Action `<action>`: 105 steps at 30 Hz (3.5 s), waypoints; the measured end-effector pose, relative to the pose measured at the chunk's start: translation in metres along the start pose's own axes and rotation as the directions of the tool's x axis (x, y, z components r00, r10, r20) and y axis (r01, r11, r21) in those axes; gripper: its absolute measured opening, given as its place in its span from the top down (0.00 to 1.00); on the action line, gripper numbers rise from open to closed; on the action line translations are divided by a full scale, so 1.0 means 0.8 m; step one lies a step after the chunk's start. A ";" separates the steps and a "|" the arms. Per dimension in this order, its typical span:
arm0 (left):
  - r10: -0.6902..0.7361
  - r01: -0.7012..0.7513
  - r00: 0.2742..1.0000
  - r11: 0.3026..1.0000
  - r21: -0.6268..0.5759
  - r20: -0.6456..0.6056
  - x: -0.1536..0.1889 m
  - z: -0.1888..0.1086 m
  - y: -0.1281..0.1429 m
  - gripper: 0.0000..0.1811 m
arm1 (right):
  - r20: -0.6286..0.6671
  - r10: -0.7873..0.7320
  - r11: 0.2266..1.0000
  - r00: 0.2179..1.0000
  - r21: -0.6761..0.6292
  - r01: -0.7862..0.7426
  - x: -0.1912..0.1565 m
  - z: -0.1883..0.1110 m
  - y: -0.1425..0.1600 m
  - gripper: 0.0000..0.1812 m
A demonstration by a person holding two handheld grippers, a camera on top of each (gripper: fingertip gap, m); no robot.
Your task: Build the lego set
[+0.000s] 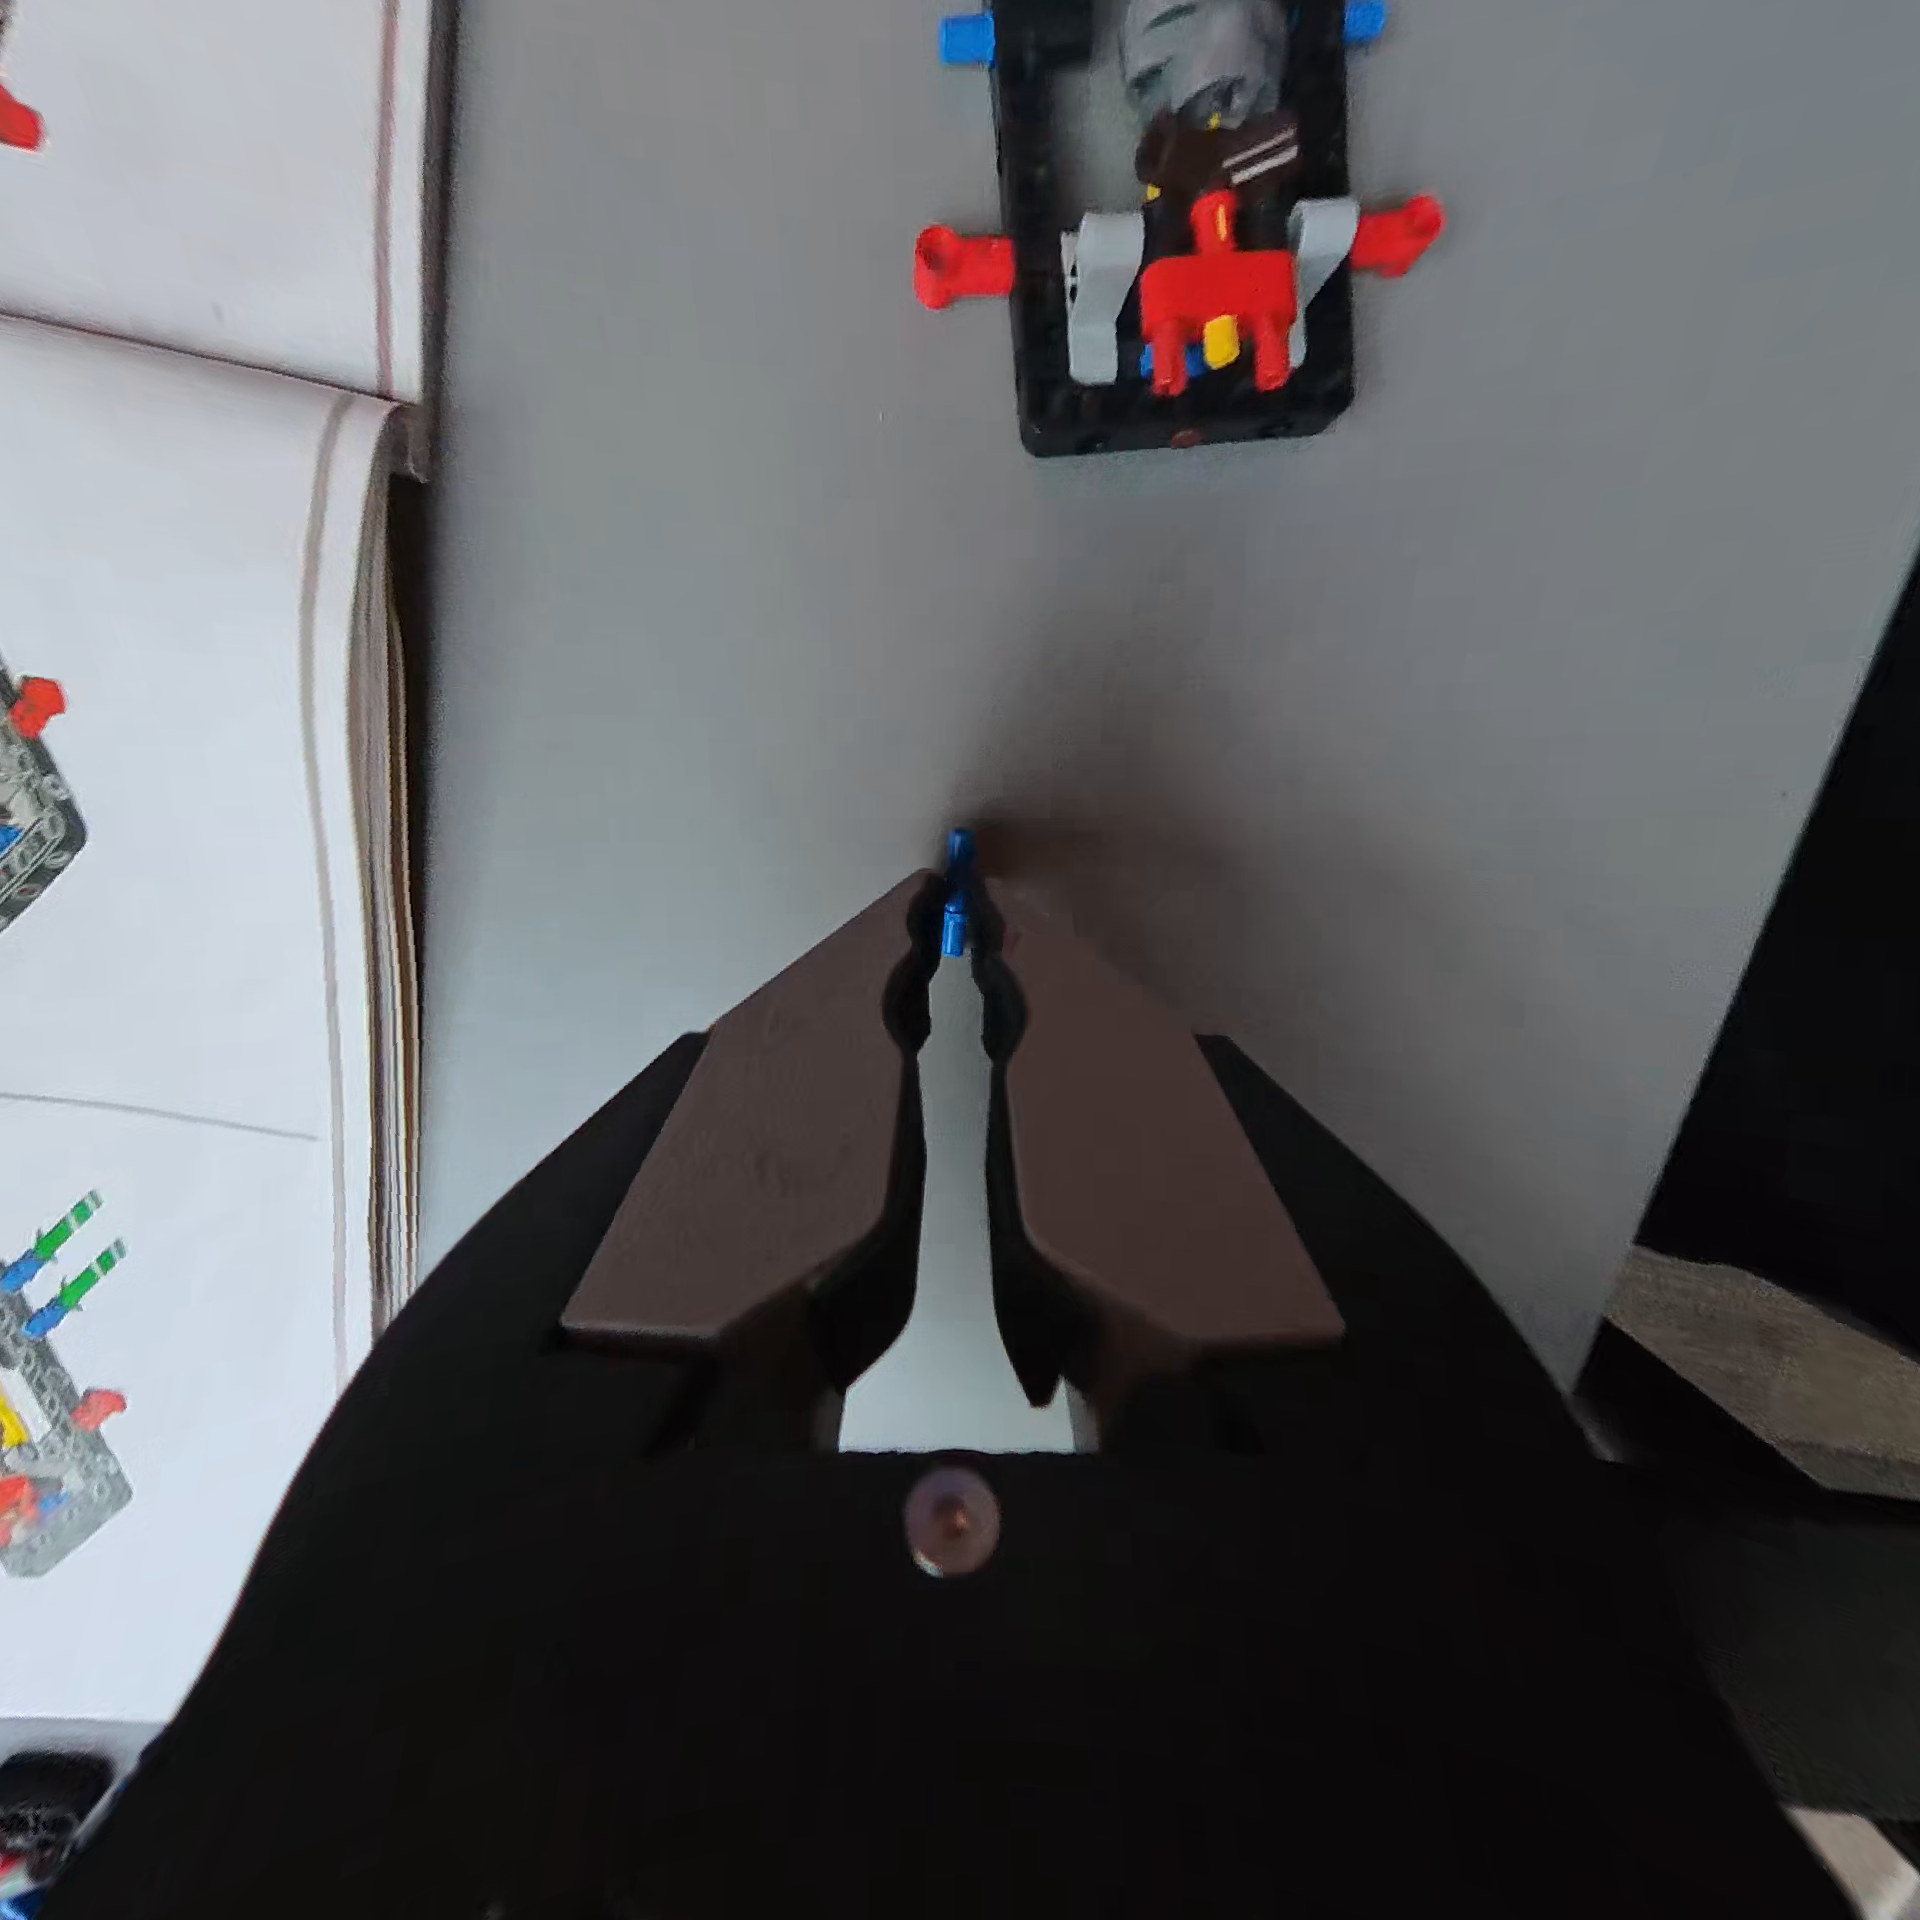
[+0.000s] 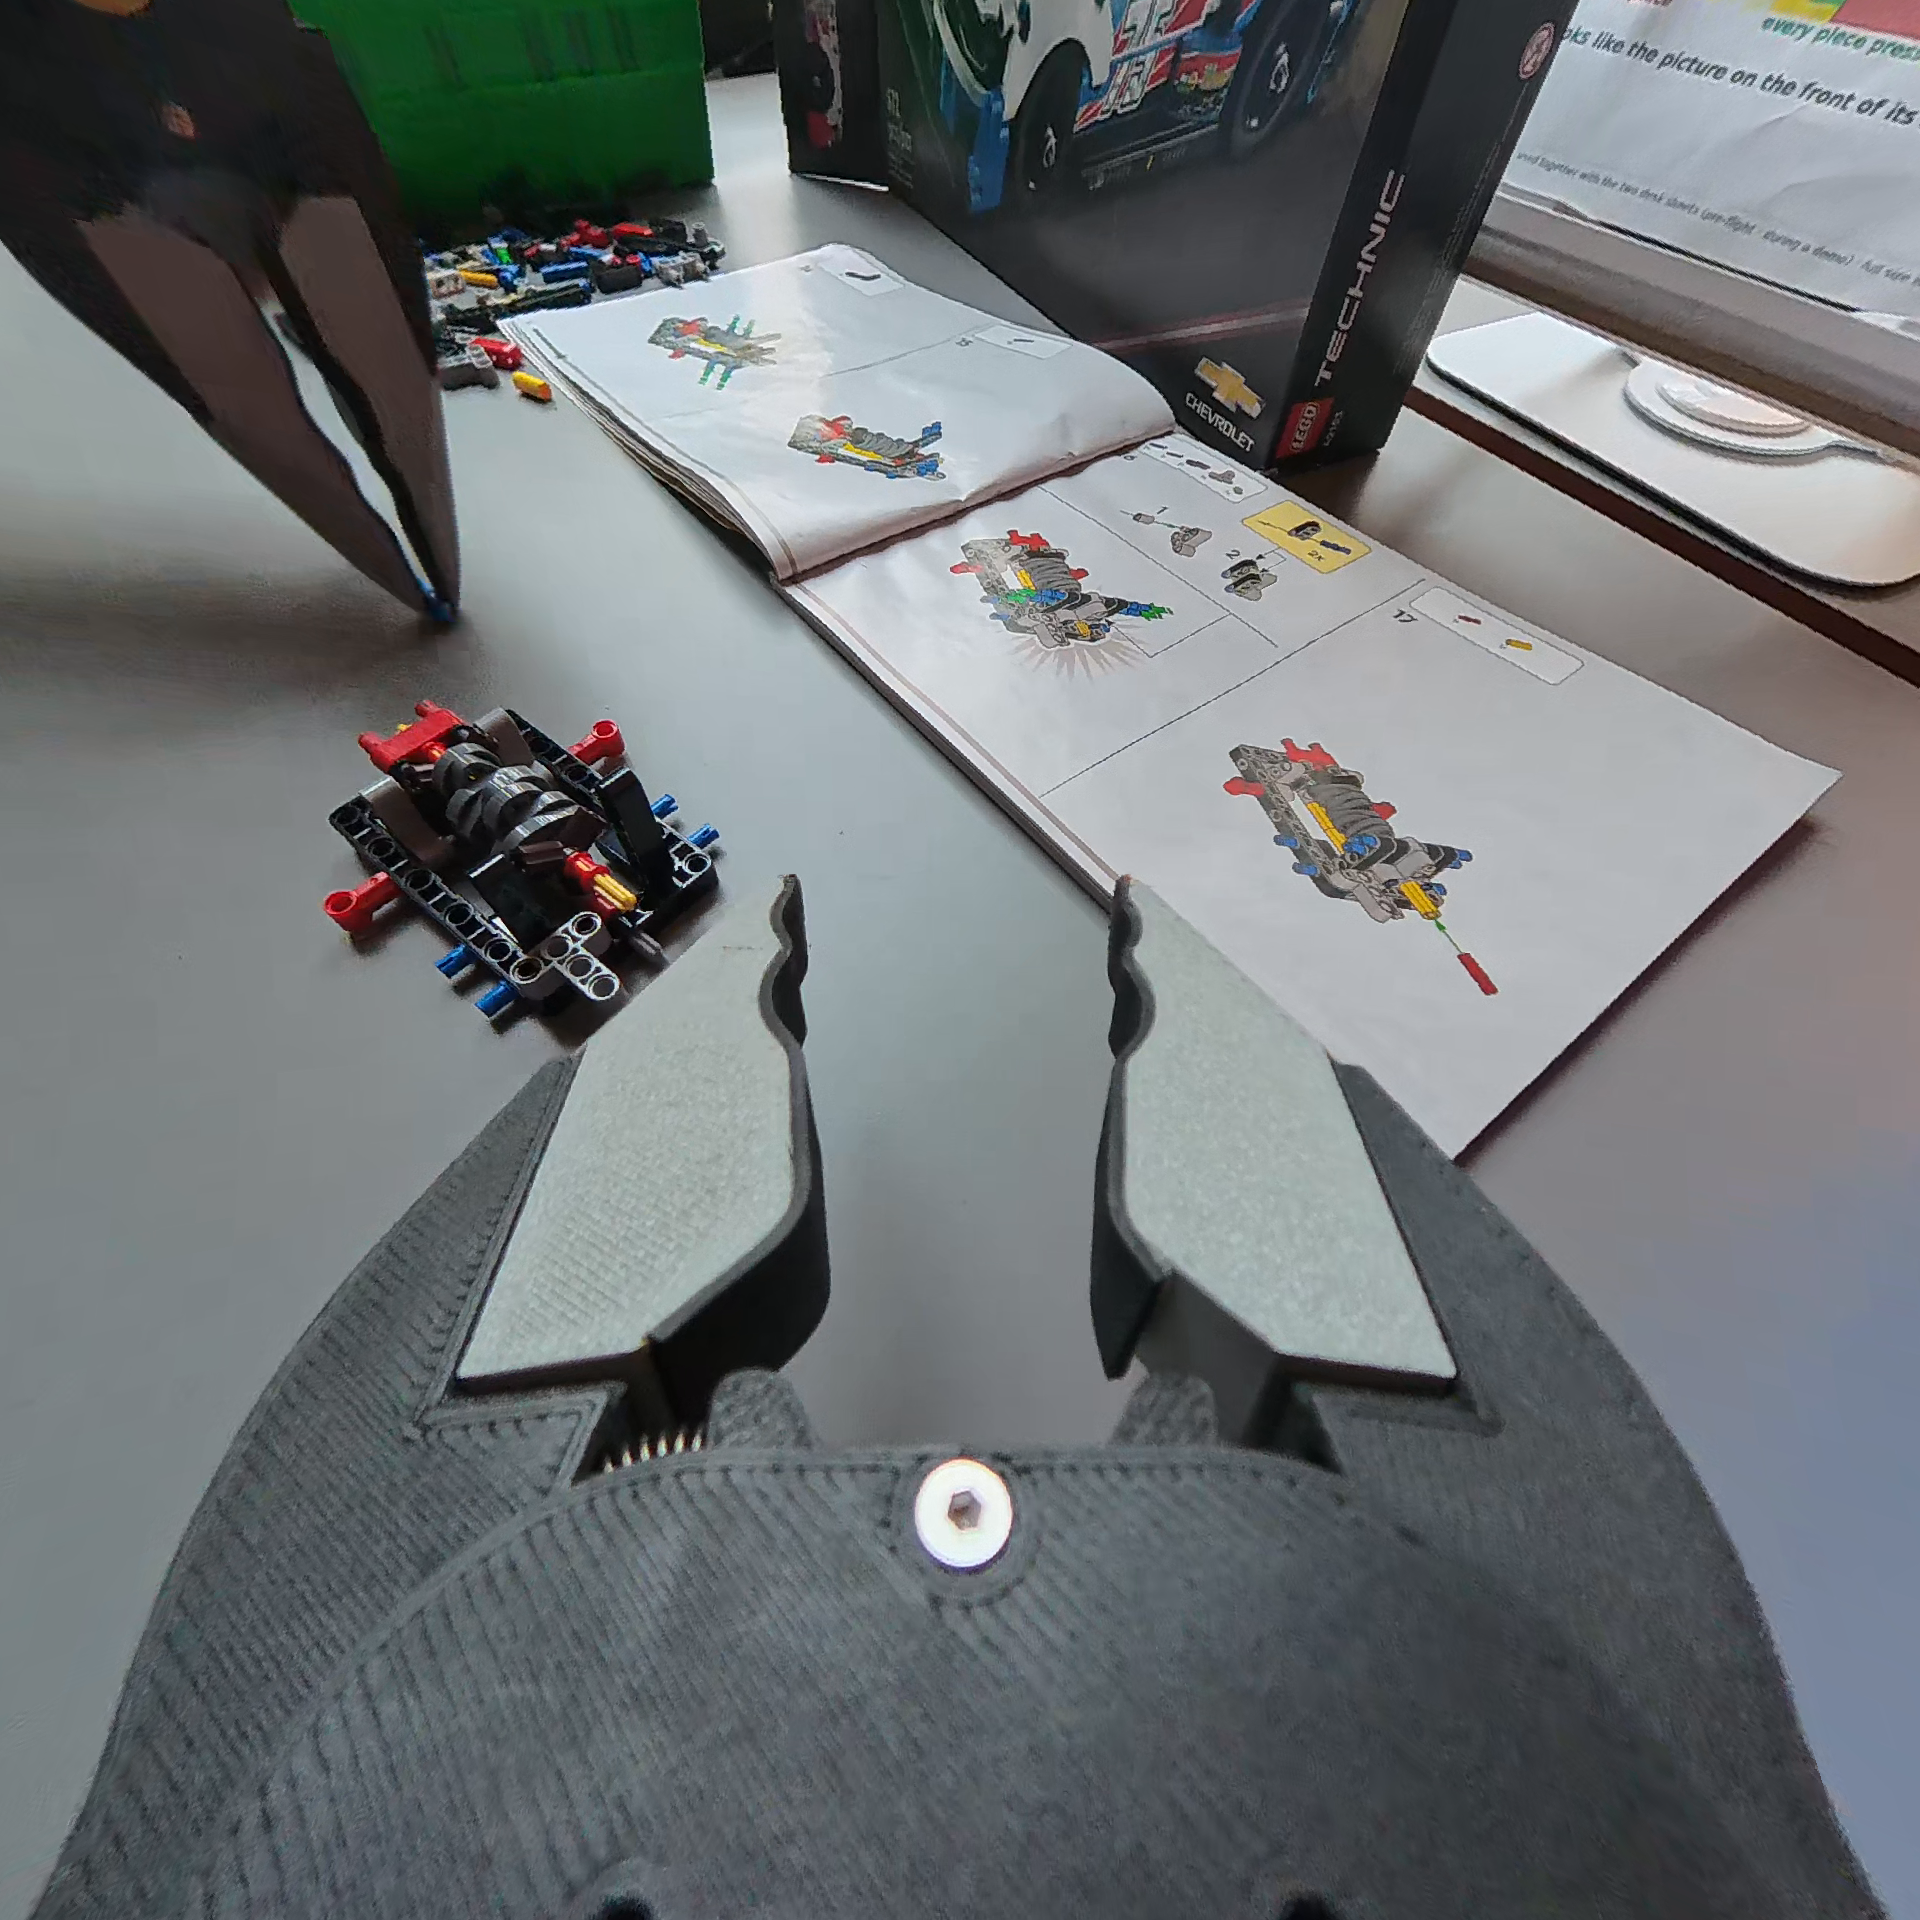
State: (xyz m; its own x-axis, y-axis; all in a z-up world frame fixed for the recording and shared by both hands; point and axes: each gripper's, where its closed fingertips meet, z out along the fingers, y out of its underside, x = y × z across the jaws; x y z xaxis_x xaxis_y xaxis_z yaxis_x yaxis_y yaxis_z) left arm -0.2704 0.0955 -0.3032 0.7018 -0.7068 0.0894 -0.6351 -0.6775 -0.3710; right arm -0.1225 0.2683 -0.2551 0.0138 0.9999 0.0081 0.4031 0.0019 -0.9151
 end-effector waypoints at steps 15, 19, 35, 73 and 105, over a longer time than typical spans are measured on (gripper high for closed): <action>-0.164 0.164 0.986 0.980 0.115 -0.009 -0.012 -0.027 0.001 0.93 | 0.007 -0.058 0.998 0.998 -0.033 0.059 -0.009 -0.001 0.006 0.71; -0.320 0.319 0.896 0.946 0.057 0.308 -0.088 -0.112 0.098 1.00 | -0.008 -0.079 0.997 0.997 -0.025 0.079 -0.012 -0.003 0.005 0.71; -0.410 0.519 0.826 0.821 -0.237 0.387 -0.249 -0.149 0.237 0.99 | -0.043 0.064 0.997 0.997 0.037 -0.062 0.014 -0.011 -0.001 0.70; -0.252 0.251 0.967 0.968 0.026 0.045 -0.008 -0.027 -0.003 0.93 | -0.018 -0.068 0.997 0.998 -0.025 0.068 -0.013 -0.003 0.004 0.71; -0.630 0.695 0.698 0.711 -0.108 0.341 -0.237 -0.129 0.253 1.00 | -0.006 0.013 1.000 1.000 0.001 -0.013 -0.004 -0.004 0.003 0.71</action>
State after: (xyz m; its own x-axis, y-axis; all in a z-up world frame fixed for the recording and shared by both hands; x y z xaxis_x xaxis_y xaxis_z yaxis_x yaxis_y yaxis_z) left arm -0.5650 0.0712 -0.2996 0.9998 0.0032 -0.0191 0.0012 -0.9949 -0.1013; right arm -0.1189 0.2648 -0.2558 0.0246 0.9997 -0.0013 0.4022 -0.0111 -0.9155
